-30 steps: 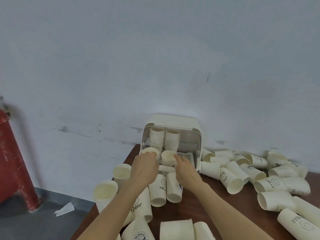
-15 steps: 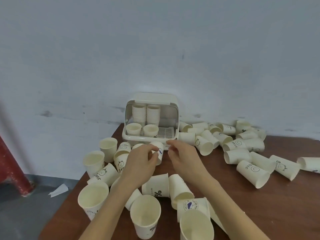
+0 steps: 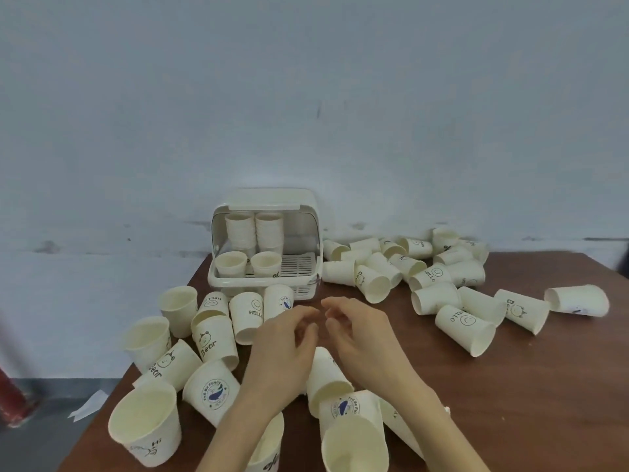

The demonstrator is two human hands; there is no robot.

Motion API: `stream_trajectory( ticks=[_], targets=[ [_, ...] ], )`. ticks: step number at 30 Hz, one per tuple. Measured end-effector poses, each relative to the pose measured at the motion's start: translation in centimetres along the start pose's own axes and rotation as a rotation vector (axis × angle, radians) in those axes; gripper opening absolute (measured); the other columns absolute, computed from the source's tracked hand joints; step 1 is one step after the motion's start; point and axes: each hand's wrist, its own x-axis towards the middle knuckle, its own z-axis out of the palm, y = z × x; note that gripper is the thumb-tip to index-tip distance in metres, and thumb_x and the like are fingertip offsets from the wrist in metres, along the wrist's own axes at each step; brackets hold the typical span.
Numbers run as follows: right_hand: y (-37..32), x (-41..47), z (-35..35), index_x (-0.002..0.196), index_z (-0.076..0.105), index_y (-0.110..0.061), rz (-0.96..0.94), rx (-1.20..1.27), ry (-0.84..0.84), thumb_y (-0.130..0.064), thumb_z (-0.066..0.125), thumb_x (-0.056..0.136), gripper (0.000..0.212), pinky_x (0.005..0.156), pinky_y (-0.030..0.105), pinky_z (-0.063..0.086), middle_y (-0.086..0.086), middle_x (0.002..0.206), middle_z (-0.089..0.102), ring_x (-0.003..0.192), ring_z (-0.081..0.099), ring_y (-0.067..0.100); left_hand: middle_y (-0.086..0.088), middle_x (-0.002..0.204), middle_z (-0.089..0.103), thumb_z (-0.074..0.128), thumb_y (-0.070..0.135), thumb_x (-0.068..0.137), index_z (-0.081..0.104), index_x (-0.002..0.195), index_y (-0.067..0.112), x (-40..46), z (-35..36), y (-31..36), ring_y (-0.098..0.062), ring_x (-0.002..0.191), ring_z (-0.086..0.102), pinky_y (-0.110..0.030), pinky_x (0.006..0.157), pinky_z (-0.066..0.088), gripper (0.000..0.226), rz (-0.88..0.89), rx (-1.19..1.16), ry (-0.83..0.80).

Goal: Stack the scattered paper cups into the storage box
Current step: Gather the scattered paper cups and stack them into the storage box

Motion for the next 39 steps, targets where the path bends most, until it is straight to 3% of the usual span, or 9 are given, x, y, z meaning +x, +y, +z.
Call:
stream_trajectory(
  ticks=[3,11,13,19,24,28,31,33,39],
  targets=[
    [1.5,0.7,-1.3,0.126,0.059,-0.022,0.025,-0.018,0.017,-0.017,0.050,0.096,0.032,0.087,0.013,0.042,-0.008,0.108,0.063,0.096,0.057,0.001,0.016,0.080,0.064,0.057,0.017,0.092,0.066,0.112,0.030,-0.1,1.6,0.8,0.005,0.083,0.057,-0.008,0.070,0.042,0.026,-0.002,-0.009,-0.016],
    [5.0,5.1,-5.0,0.124,0.060,-0.021,0.049,-0.068,0.025,-0.020,0.049,0.096,0.030,0.083,0.019,0.043,-0.005,0.100,0.068,0.090,0.059,0.007,0.013,0.064,0.058,0.053,0.018,0.093,0.065,0.110,0.033,2.8,5.4,3.4,-0.003,0.062,0.054,-0.018,0.064,0.043,0.025,0.096,0.019,-0.096],
    [5.8,6.7,-6.0,0.122,0.060,-0.019,0.056,-0.061,0.015,-0.018,0.048,0.095,0.030,0.083,0.025,0.046,-0.003,0.094,0.068,0.088,0.060,0.012,0.013,0.059,0.053,0.051,0.018,0.093,0.066,0.106,0.032,4.4,6.6,4.0,-0.002,0.060,0.052,-0.015,0.059,0.036,0.024,0.129,0.047,-0.114],
    [10.4,10.0,-8.1,0.122,0.060,-0.014,0.127,-0.138,0.067,-0.017,0.049,0.095,0.029,0.089,0.030,0.042,-0.004,0.088,0.067,0.098,0.059,0.017,0.003,0.094,0.069,0.045,0.025,0.092,0.062,0.119,0.028,10.0,10.5,4.4,-0.016,0.093,0.062,-0.034,0.083,0.048,0.032,0.163,0.228,-0.167],
    [15.2,11.3,-8.3,0.116,0.062,-0.016,0.236,-0.182,0.126,-0.015,0.048,0.091,0.029,0.077,0.035,0.047,-0.002,0.080,0.068,0.084,0.061,0.022,-0.002,0.112,0.065,0.040,0.023,0.095,0.059,0.123,0.024,13.8,13.2,2.9,-0.023,0.108,0.054,-0.039,0.090,0.046,0.034,0.171,0.411,-0.278],
    [17.3,12.5,-7.3,0.111,0.062,-0.019,0.274,-0.221,0.127,-0.018,0.046,0.089,0.028,0.075,0.039,0.048,0.003,0.079,0.066,0.083,0.061,0.029,-0.008,0.117,0.063,0.041,0.020,0.095,0.060,0.124,0.021,16.4,15.2,1.2,-0.027,0.109,0.054,-0.036,0.089,0.040,0.034,0.203,0.610,-0.361],
    [18.3,12.7,-6.1,0.112,0.059,-0.020,0.276,-0.299,0.102,-0.022,0.045,0.090,0.027,0.072,0.036,0.042,0.006,0.089,0.067,0.093,0.058,0.033,-0.010,0.120,0.057,0.040,0.017,0.095,0.059,0.125,0.021,17.8,16.7,0.1,-0.029,0.109,0.052,-0.035,0.086,0.036,0.036,0.227,0.757,-0.416],
    [18.6,12.6,-5.9,0.117,0.056,-0.014,0.302,-0.372,0.039,-0.021,0.044,0.093,0.027,0.081,0.039,0.043,0.007,0.098,0.067,0.104,0.052,0.033,-0.011,0.122,0.053,0.042,0.015,0.094,0.058,0.126,0.022,18.3,17.7,-0.7,-0.030,0.109,0.050,-0.035,0.081,0.032,0.036,0.251,0.848,-0.443],
    [20.2,12.4,-6.7,0.115,0.056,-0.012,0.476,-0.426,0.031,-0.024,0.043,0.092,0.029,0.081,0.038,0.040,0.011,0.115,0.056,0.107,0.051,0.032,-0.016,0.130,0.045,0.050,0.012,0.091,0.055,0.128,0.018,18.6,19.2,-1.8,-0.034,0.125,0.041,-0.039,0.100,0.031,0.038,0.348,1.076,-0.486]
  ],
)
